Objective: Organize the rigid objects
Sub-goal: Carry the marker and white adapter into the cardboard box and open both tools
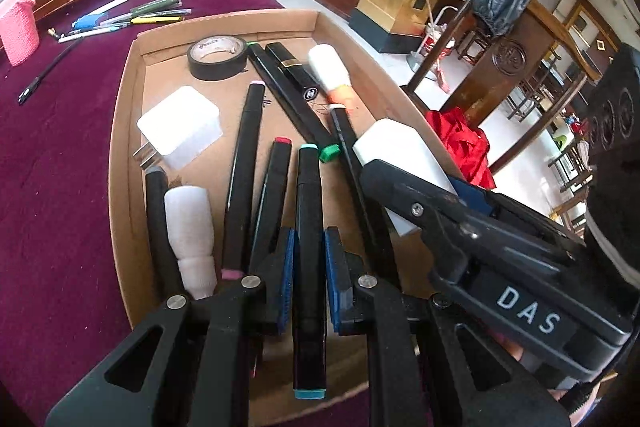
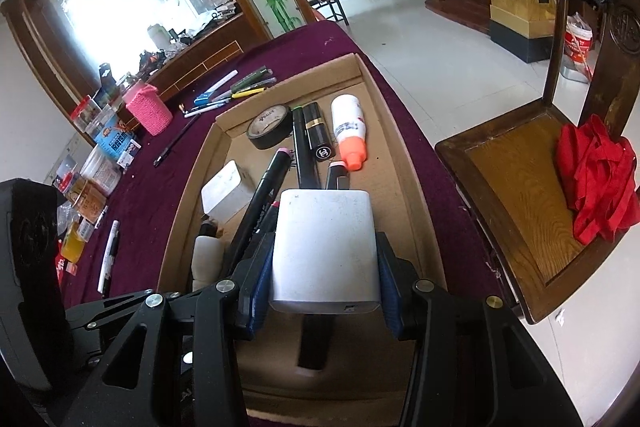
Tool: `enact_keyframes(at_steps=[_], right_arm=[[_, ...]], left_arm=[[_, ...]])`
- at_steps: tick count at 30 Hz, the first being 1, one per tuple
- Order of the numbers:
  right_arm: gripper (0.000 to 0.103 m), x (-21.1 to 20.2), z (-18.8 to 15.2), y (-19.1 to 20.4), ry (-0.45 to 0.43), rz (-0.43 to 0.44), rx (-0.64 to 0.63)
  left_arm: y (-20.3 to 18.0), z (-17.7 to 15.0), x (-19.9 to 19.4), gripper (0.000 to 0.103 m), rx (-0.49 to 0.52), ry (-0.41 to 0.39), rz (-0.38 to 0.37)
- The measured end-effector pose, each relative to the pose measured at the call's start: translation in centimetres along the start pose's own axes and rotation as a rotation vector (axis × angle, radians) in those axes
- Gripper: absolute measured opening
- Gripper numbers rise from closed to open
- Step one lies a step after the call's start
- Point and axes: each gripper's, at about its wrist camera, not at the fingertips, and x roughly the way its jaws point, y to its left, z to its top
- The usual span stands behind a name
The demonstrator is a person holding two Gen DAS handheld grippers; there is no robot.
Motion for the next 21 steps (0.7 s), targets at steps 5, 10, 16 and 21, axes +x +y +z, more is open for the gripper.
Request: enact_keyframes(at_steps=[5,10,16,21], right_arm=[[0.041,0.3,0.2,0.0,0.013,-0.036,-0.011],[0.041,0.3,0.2,0.3,0.024,-0.055,-0.027],[0.041,0.5,0.0,0.7,0.052,-0.094,-0.058],[0.041,0.7,-0.1,1.1,0.072,-0.119,-0.081]], left_arm=[[0.0,-0.4,0.5,0.012,0.001,0.010,-0.005],[-0.2,-0.6,0.2,0.012,0.025,-0.003,0.003],[-0.3,-0.7,-0.1,0.012,0.041,0.004,0.003],[-0.3,-0.9,-0.1,0.012,0.052,0.013,0.001]])
